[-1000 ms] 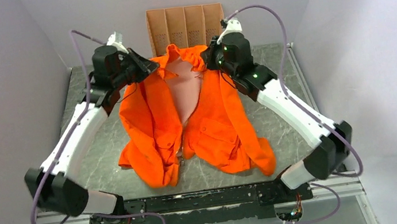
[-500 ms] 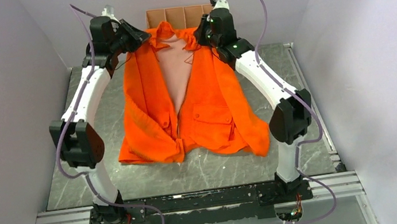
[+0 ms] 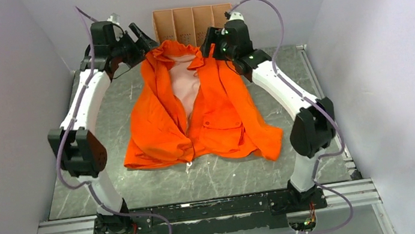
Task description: Zip up the jacket
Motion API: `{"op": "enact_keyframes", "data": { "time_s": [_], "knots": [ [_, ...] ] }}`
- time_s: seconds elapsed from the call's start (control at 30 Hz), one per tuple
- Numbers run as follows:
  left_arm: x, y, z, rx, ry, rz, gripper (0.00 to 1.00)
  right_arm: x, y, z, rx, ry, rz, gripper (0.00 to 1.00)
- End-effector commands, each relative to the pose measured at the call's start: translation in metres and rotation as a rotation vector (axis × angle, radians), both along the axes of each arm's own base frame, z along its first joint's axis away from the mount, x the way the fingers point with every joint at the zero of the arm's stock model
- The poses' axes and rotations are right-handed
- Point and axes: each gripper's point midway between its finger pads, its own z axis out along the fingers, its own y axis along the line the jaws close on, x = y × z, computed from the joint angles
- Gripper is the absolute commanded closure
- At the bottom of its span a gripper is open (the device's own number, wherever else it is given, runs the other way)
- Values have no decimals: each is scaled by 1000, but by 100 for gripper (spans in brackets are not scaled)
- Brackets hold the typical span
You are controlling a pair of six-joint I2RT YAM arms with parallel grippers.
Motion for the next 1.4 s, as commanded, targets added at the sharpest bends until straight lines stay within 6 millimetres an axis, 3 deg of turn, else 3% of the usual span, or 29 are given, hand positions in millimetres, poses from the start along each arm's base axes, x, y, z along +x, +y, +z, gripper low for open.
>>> {"op": "enact_keyframes", "data": {
  "time_s": [0.0,0.13,0.27,0.43,0.67,0.83,0.97,1.17,1.37],
  "knots": [
    [-48,17,31,67,-49,3,11,-29,-17,43,44,-88,-19,21],
    [-90,27,15,128,-5,-2,12,-55,-30,37,29,-73,-19,21],
    [-132,25,-1,190,23,-32,13,-80,-34,30,35,-57,9,21],
    [-181,4,-29,302,79,-158,16,-116,-26,9,5,-22,73,21],
    [-241,-29,-67,418,154,-347,17,-172,-33,-41,-70,60,120,21],
    [-270,-51,-97,545,201,-443,18,-204,-34,-75,-60,126,161,21],
    [-289,-60,-127,747,248,-462,17,-217,-35,-94,-66,162,178,21],
    [-295,-60,-159,955,289,-448,16,-224,-38,-109,-85,195,189,21],
    [-293,-49,-175,1069,311,-421,19,-227,-41,-116,-104,206,188,21]
  ]
}}
